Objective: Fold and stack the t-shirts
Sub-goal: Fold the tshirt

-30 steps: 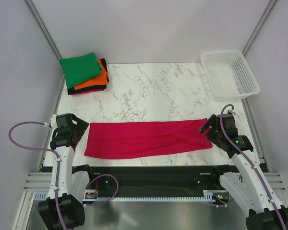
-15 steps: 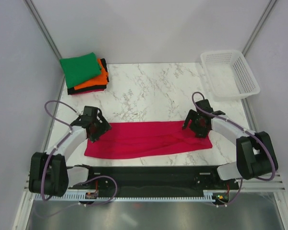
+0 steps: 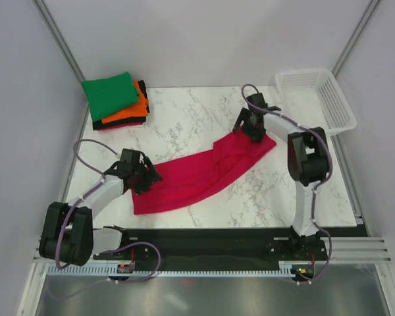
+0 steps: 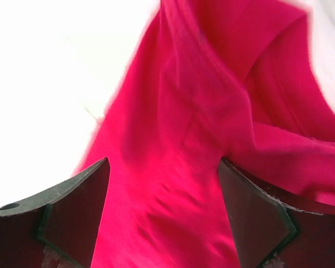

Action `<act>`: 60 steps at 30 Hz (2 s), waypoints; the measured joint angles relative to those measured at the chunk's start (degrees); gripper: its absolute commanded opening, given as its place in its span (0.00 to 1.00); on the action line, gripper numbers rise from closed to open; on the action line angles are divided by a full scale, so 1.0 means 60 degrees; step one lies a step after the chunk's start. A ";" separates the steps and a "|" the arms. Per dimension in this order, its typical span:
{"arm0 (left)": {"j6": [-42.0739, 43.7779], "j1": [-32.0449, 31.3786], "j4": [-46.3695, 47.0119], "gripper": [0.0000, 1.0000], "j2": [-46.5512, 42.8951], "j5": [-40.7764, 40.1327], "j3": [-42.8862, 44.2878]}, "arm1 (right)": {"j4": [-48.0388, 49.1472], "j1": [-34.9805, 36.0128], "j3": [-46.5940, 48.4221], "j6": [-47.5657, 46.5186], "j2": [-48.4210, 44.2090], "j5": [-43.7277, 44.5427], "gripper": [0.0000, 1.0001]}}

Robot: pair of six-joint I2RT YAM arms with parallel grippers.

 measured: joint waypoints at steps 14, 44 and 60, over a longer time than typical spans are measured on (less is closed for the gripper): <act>-0.4211 -0.5606 0.1563 0.80 -0.1118 0.2080 -0.1701 | 0.0892 0.0739 0.9861 -0.0852 0.6535 -0.1341 0.98; -0.2965 -0.6113 -0.1115 0.81 -0.0623 0.0106 0.0863 | -0.0237 0.2033 0.3752 -0.2328 0.1647 -0.0648 0.98; -0.2998 -0.6109 -0.0080 0.79 -0.0809 0.0091 -0.0656 | -0.1213 0.1249 0.2736 -0.2976 0.1668 0.2430 0.98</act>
